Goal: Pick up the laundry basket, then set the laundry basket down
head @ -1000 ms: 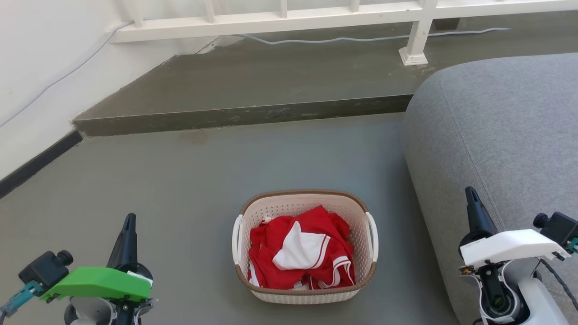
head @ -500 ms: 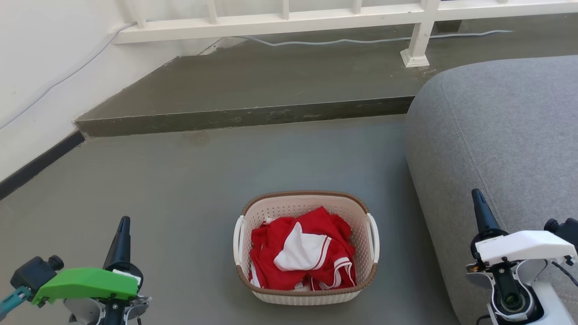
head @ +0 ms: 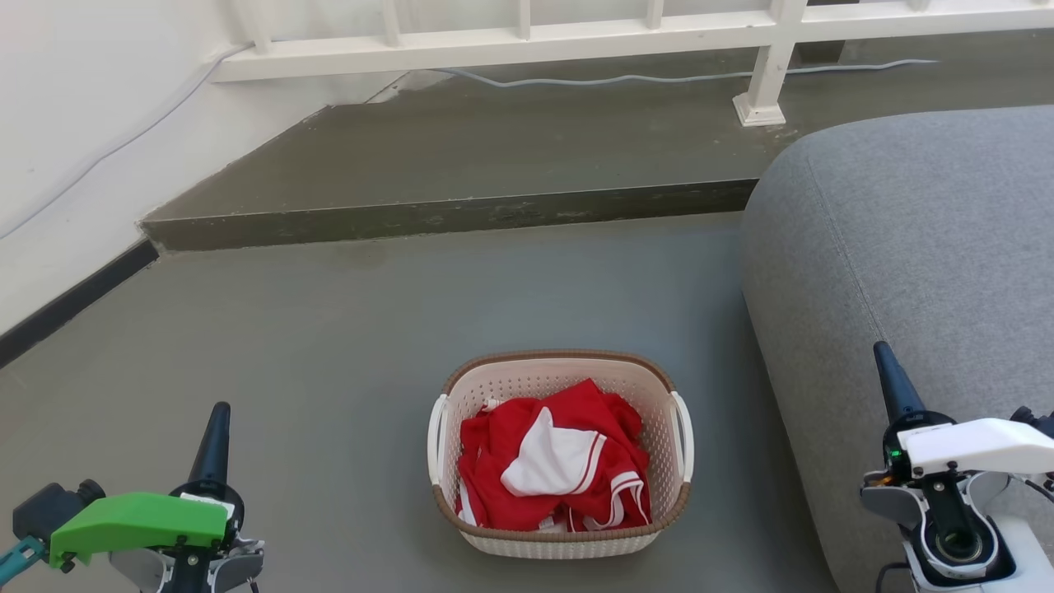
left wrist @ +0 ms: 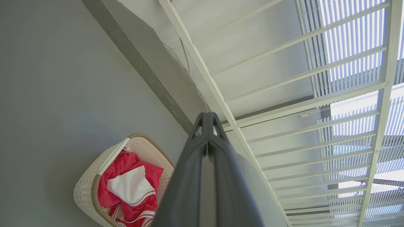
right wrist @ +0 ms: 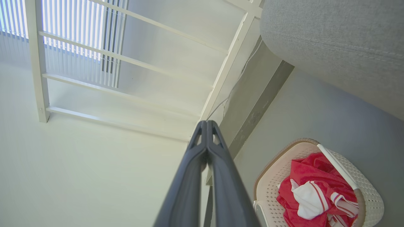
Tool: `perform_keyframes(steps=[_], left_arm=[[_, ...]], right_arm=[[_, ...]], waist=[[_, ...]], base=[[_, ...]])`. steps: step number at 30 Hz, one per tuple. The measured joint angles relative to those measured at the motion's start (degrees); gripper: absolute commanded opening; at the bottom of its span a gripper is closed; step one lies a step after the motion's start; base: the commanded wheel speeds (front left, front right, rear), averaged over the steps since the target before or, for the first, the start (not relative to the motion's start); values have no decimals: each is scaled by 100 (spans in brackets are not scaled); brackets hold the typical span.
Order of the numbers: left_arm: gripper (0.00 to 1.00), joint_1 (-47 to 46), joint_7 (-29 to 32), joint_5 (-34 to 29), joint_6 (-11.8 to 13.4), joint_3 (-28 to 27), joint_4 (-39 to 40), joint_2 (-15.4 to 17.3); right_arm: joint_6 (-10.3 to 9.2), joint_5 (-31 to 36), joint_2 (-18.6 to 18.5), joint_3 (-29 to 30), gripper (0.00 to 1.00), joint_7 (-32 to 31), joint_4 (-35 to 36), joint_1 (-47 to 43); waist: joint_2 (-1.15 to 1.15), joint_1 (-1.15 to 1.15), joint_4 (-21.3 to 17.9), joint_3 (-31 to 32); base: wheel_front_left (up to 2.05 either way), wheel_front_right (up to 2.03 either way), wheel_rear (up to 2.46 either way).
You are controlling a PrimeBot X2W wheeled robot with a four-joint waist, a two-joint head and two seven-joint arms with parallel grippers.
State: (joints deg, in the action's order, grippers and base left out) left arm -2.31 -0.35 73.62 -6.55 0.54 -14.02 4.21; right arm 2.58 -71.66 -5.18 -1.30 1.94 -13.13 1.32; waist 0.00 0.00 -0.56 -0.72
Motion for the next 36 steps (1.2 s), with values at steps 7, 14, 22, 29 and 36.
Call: perform_keyframes(steps=[7,14,22,29,36], left_arm=[[0,-4,142,478,-1,-86,-31,-37],[0,-8,298,892,-7,-212,-56,-105],[0,-17,441,1386,-8,-297,-113,-129],[0,-41,586,1834,-48,-415,-178,-143],[0,-80,592,1863,-48,-421,-183,-147]], right_arm=[[104,-609,16,142,0,-136,-55,63],[199,-1105,24,276,0,-266,-112,66],[299,-1708,52,419,0,-410,-176,112],[398,-2217,65,532,0,-528,-219,178],[398,-2285,68,560,0,-553,-240,178]], waist=[[0,0,15,15],[0,0,29,28],[0,0,44,43],[0,0,57,56],[0,0,58,56]], base=[[0,0,0],[0,0,0],[0,0,0],[0,0,0],[0,0,0]])
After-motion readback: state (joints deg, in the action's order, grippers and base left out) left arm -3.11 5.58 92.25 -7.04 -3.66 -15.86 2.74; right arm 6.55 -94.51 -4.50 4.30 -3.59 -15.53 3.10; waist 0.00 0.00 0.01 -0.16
